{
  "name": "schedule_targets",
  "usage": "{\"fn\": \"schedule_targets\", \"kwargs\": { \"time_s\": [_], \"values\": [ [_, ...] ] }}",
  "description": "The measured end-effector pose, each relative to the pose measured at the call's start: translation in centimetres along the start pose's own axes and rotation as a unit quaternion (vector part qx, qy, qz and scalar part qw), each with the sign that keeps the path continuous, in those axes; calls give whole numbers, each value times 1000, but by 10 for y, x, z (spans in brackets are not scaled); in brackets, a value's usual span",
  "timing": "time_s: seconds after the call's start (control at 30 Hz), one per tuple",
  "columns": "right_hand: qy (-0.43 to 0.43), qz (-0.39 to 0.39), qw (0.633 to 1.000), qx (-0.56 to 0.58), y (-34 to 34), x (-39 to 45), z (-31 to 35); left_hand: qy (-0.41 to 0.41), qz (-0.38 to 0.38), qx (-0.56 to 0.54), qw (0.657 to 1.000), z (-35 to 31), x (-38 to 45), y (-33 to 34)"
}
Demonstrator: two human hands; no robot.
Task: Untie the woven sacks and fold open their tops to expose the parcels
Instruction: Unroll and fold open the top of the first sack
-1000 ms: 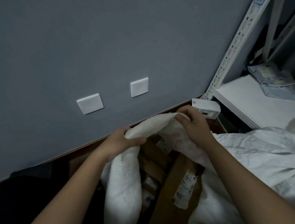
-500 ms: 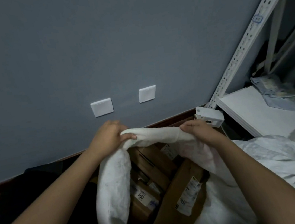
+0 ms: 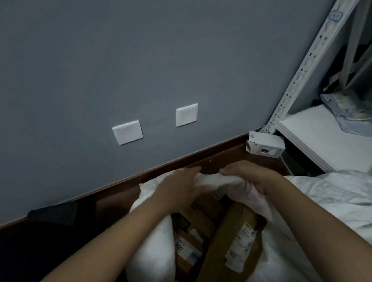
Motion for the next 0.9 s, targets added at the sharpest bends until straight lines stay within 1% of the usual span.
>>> {"fn": "schedule_targets", "kwargs": {
  "time_s": [0.03,0.07,0.13,0.17,0.2,0.23,0.27,0.3,0.37,0.4,0.43,0.47,0.5,0.53,0.57,0.6,0.63,0.67,0.7,0.73,0.77,0.8,0.83,0.87,0.9],
  "values": [
    [-4,-1,1000,24,0,-1,-1,19,11,27,999,-7,4,11],
    [-16,-4,999,34,-2,-2,-3,21,21,37,999,-10,6,16],
    [-84,-37,996,-9,-6,-9,-3,15,31,-32,999,-4,14,16],
    [-130,-73,988,-52,-9,-15,-5,9,28,-95,995,1,17,11],
    [-170,-113,971,-124,-11,-19,-7,-4,15,-158,987,5,21,3],
    [-188,-150,948,-208,-14,-23,-13,-23,4,-211,977,10,25,-3],
    [-201,-179,929,-253,-13,-29,-19,-41,-2,-237,971,15,29,-9],
    [-214,-202,919,-262,-11,-37,-27,-53,-4,-236,970,21,34,-14],
    [-233,-225,930,-176,-8,-45,-38,-81,9,-189,979,27,40,-22],
    [-232,-232,935,-133,2,-38,-35,-98,15,-133,986,28,44,-28],
    [-202,-243,943,-100,9,-31,-32,-114,5,-41,993,29,46,-31],
    [-130,-281,949,-54,10,-18,-35,-118,-7,53,992,26,48,-33],
    [-35,-283,958,-30,9,-17,-49,-101,-29,110,988,19,50,-33],
    [85,-295,951,12,8,-17,-53,-60,-45,122,990,9,50,-28],
    [111,-250,961,44,9,-18,-56,-2,-53,110,993,0,50,-20],
    [65,-198,975,73,9,-6,-51,70,-47,104,991,-10,50,-10],
    [26,-162,981,99,11,-6,-40,128,-33,107,985,-16,51,0],
    [-18,-147,982,113,7,-10,-35,162,-17,105,981,-17,54,9],
    [-48,-148,983,101,1,-23,-39,166,4,79,983,-14,60,16],
    [-72,-161,983,57,-1,-22,-39,149,23,30,988,-11,66,18],
    [-102,-172,979,-31,-6,-31,-46,113,34,-38,992,-7,73,18],
    [-120,-178,969,-123,-9,-35,-52,70,33,-96,992,-5,79,16],
    [-141,-195,952,-189,-12,-38,-62,28,27,-134,990,-2,87,13],
    [-160,-216,939,-213,-14,-44,-72,-5,24,-143,989,1,94,10],
    [-169,-238,937,-194,-16,-50,-79,-26,25,-116,993,3,101,7]
  ]
}}
Point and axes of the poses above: each hand's wrist, its own x-axis towards the middle knuckle, its own y-axis out of the palm, z = x × y, the point moved 3 cm from there along x, towards the middle knuckle, and after that the axes turned 6 degrees about y, right-handed, at the moved point
